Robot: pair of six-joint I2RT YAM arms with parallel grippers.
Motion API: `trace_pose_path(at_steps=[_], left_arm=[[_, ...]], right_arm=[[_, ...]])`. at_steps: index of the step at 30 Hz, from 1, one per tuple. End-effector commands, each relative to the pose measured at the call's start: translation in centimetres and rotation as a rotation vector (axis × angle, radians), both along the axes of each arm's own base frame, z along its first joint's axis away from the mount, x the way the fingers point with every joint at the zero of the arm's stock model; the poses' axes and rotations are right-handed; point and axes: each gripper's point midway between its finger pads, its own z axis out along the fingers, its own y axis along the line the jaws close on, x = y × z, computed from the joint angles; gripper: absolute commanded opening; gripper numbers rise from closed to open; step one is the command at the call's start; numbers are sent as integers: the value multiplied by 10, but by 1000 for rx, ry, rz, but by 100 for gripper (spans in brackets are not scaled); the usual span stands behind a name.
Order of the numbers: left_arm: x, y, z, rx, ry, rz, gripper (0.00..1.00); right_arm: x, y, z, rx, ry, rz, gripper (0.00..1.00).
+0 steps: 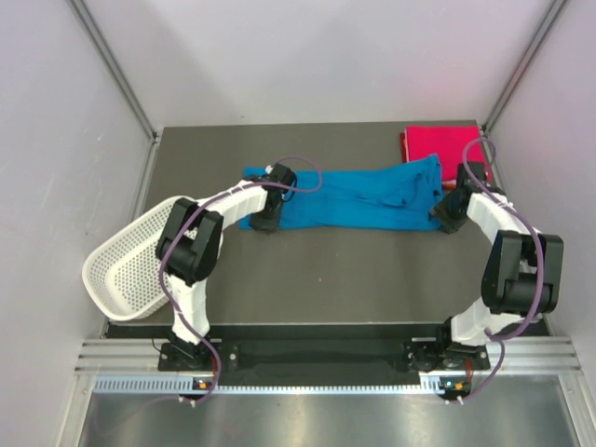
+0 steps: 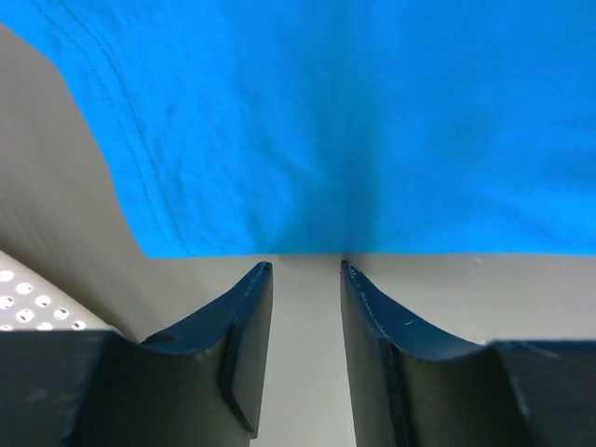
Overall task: Fold and stack the t-shirts
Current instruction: Fold the tshirt
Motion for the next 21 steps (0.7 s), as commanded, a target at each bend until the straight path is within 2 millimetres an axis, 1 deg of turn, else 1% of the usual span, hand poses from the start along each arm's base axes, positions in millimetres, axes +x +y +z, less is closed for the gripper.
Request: trace_pose_path(at_steps=[1, 5, 6, 9, 12, 13, 14, 15, 17, 19, 21], left_arm=[[22, 9, 4, 53, -73, 28, 41], [30, 11, 3, 38, -77, 34, 43], [33, 8, 3, 34, -79, 30, 43], [35, 9, -3, 49, -64, 30, 43], [33, 12, -12, 78, -39, 28, 38], [32, 13, -13, 85, -36, 30, 35], [32, 14, -14, 89, -32, 28, 23], [30, 15, -15, 93, -26, 25, 14], [28, 15, -13, 93, -20, 24, 0], [24, 13, -10, 90, -14, 16, 0], [20, 9, -3, 75, -21, 2, 0]], right_arm=[[15, -15, -7, -49, -36, -12, 40], [19, -23, -13, -69, -21, -15, 40], [19, -24, -16, -74, -15, -16, 40], [21, -29, -18, -93, -16, -15, 39], [22, -31, -20, -106, -20, -4, 36], [22, -33, -21, -114, -18, -2, 35], [23, -35, -21, -127, -16, -3, 34], [22, -37, -22, -133, -10, -3, 31], [20, -42, -23, -155, 2, -4, 26], [16, -46, -24, -170, 17, -8, 22], [14, -51, -24, -189, 19, -16, 11]])
